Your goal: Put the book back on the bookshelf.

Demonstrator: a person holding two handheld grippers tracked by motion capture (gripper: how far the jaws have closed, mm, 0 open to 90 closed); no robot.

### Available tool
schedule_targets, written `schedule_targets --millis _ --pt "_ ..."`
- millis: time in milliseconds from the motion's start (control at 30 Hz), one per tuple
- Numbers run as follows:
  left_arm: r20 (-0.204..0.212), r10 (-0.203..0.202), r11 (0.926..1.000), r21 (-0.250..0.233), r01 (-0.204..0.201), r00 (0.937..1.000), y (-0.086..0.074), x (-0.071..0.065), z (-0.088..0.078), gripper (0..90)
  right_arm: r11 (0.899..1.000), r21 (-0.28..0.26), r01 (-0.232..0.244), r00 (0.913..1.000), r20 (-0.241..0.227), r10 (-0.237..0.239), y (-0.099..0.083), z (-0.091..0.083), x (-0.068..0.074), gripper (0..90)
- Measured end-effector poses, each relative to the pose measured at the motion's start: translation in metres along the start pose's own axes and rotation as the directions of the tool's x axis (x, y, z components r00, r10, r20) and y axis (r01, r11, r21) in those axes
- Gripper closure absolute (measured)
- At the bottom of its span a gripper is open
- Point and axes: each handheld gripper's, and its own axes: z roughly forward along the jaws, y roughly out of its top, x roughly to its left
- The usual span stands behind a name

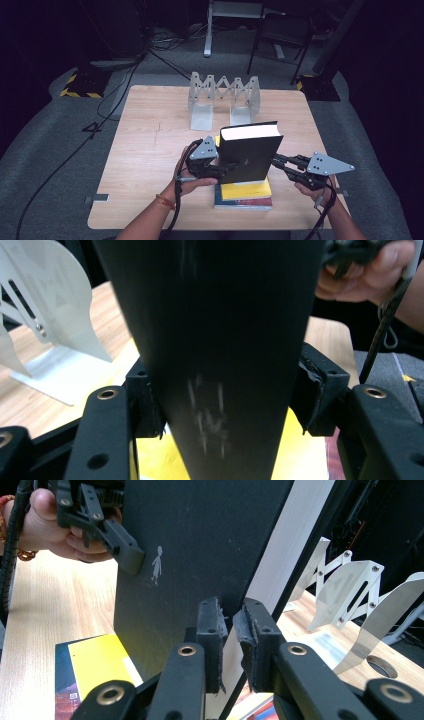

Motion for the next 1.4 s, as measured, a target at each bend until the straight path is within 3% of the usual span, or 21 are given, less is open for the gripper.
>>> schedule_targets --millis 167,300,433,1067,1200,1267,1300,1400 --pt "0.003 -0.009 0.998 -0.062 0.009 1.0 0.011 0.0 0.001 39.2 1.0 0.002 0.006 1.0 0.002 -0.006 0.0 0.0 0.002 77.9" --pt "0.005 0.02 0.998 -0.061 -0.02 0.9998 0.022 0.0 0.003 38.1 1.0 0.0 0.014 0.9999 0.001 -0.014 0.0 0.0 0.002 77.5" --pt "0.026 0.007 0.9962 -0.087 -0.005 0.9996 0.03 0.003 0.0 38.7 1.0 0.008 0.022 0.9998 0.0 -0.022 -0.001 0.001 0.002 76.5" --pt "0.069 0.03 0.9959 -0.087 -0.024 0.9972 0.05 0.003 -0.002 41.7 1.0 0.022 0.022 0.9997 0.007 -0.022 -0.001 0.003 0.005 69.1" --pt "0.085 0.033 0.9957 -0.089 -0.025 0.9958 0.049 0.003 -0.004 47.2 0.999 0.043 0.02 0.9992 -0.036 -0.018 0.0 0.004 0.005 48.7" --pt "0.087 0.037 0.9957 -0.088 -0.03 0.9955 0.049 0.002 -0.004 48.8 0.997 0.066 0.027 0.9987 -0.045 -0.024 0.0 0.004 0.005 45.0" --pt "0.089 0.041 0.9956 -0.087 -0.033 0.9952 0.05 0.001 -0.005 49.3 0.993 0.115 0.039 0.9987 -0.037 -0.035 -0.002 0.004 0.003 41.5" --pt "0.064 0.038 0.996 -0.083 -0.033 0.9972 0.05 -0.003 -0.006 50.6 0.989 0.149 0.007 0.9992 -0.041 -0.001 -0.009 0.0 -0.002 39.2"
